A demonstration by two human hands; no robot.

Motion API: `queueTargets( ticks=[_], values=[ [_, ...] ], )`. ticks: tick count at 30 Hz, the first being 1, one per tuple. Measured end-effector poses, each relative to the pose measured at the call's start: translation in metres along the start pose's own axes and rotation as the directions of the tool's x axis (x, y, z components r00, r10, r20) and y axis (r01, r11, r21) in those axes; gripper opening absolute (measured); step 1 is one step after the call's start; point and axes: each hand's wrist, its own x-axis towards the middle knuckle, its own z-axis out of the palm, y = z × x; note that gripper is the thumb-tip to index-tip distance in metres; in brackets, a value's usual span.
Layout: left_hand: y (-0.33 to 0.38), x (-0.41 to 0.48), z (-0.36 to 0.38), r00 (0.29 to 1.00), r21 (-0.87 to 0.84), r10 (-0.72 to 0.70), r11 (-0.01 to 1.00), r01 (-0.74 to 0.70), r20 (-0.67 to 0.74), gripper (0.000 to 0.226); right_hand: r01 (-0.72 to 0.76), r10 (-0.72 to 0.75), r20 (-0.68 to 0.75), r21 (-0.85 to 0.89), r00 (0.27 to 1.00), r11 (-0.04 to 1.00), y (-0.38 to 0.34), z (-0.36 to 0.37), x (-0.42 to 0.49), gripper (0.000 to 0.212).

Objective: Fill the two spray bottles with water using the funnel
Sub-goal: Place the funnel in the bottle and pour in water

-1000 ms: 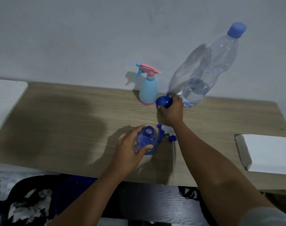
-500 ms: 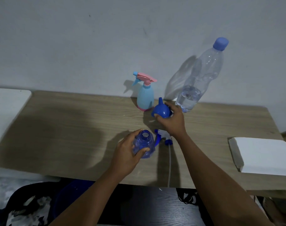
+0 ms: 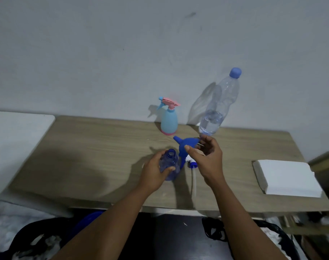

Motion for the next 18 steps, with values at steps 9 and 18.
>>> queueTargets(
  ticks=[9, 18],
  values=[
    [0.002, 0.001, -0.003, 0.999, 0.03, -0.02, 0.999, 0.019, 0.04, 0.054, 0.235, -0.113, 0.288, -0.435, 0.951, 0.869, -0.037, 0.002, 0.008, 0.064],
    [0.004, 0.005, -0.002, 0.999, 0.055, -0.027, 0.998, 0.024, 0.042, 0.042, 0.41, -0.097, 0.477, -0.615, 0.874, 0.673, -0.054, 0.03, 0.014, 0.077]
  ],
)
